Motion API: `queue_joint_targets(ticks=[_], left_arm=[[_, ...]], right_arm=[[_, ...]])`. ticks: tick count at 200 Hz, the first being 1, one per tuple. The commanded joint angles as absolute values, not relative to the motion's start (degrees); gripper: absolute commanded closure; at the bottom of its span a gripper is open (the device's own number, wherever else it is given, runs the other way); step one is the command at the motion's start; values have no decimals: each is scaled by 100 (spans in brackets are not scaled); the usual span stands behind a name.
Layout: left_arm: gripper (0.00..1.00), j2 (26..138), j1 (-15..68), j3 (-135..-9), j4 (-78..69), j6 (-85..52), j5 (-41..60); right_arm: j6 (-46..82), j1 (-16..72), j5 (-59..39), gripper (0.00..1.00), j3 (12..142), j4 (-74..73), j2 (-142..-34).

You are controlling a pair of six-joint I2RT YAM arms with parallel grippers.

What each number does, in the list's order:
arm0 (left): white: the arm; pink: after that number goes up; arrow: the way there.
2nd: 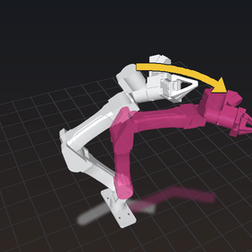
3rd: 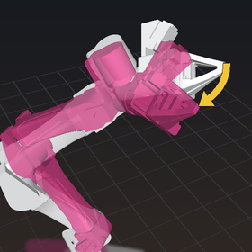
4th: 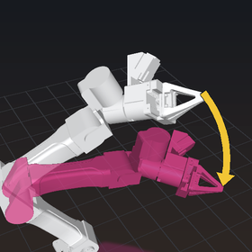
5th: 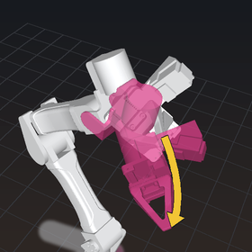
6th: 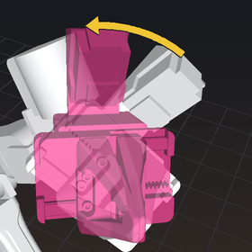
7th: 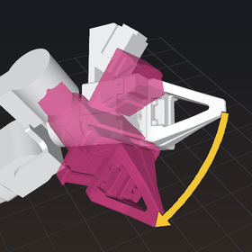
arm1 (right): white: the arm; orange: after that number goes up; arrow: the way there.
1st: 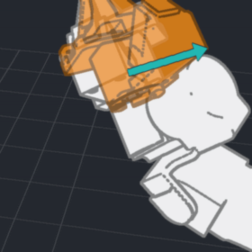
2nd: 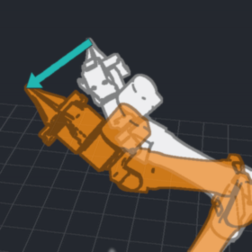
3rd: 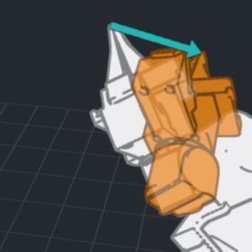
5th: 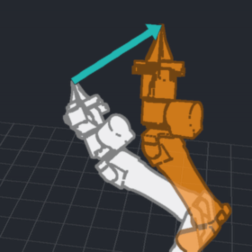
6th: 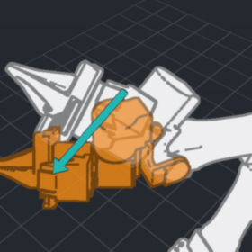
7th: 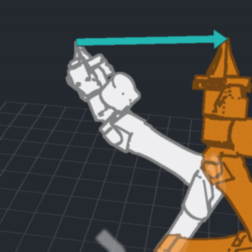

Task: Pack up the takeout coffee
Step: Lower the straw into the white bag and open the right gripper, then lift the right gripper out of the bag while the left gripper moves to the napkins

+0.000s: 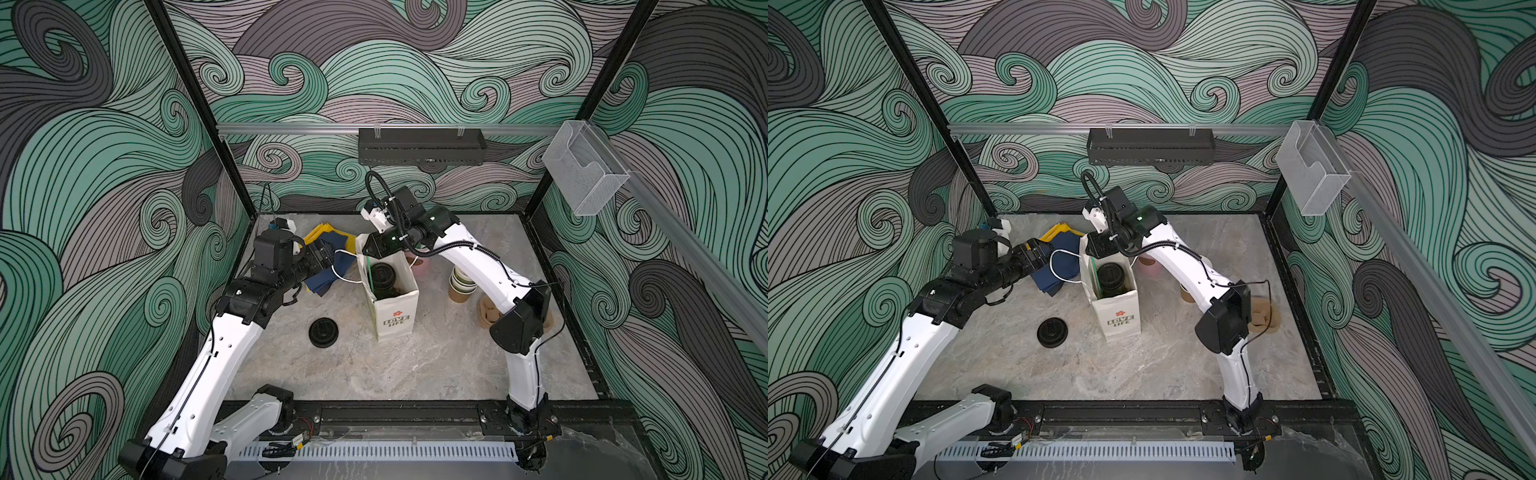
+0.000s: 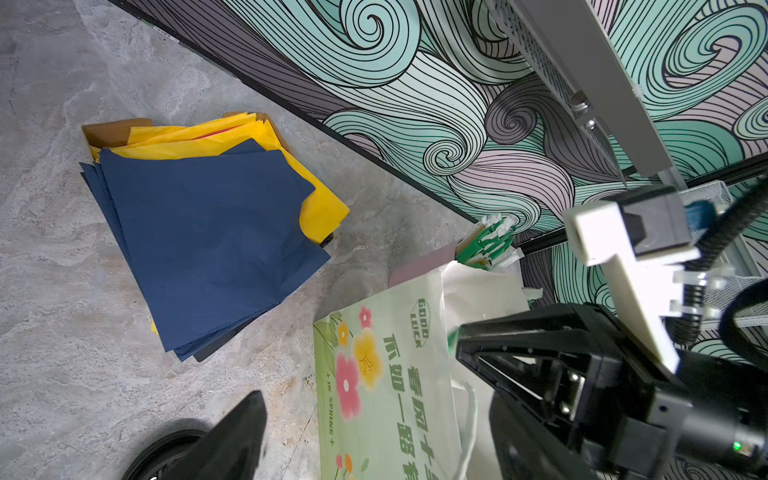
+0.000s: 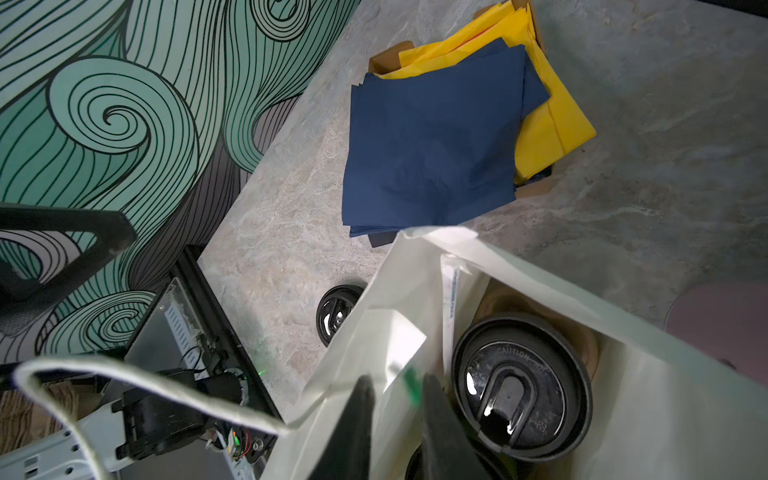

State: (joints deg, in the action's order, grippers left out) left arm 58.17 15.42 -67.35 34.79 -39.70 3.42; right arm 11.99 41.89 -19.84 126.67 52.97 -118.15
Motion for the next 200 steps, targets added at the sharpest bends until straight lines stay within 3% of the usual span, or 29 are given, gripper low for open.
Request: queue_joint_targets(ticks=[1,58,124,160,178,200], left_arm=[[14,5878,1498,-6785,3354,-3981,251],[14,5949,1503,-6917,3227,-3938,43],[14,6411,1497,-7348,2998,-3885,-523],[16,7313,1211,-8574,5090,-4491,-1693],[17,7825,726,-8961,5855,-4697,-1295],[22,8103,126,-8609,5760,-5004,236]], right_arm=[[1112,4210,-1961,64,12927,5217,-11787],[1075,3876,-1068,60,13119,5356,-10813],[2084,3000,846,63,11114,5912,-8999],[2498,2830,1097,63,10846,5918,-8869],[2451,2821,1099,63,10984,5916,-9008],[2350,2813,990,63,11220,5913,-9261]])
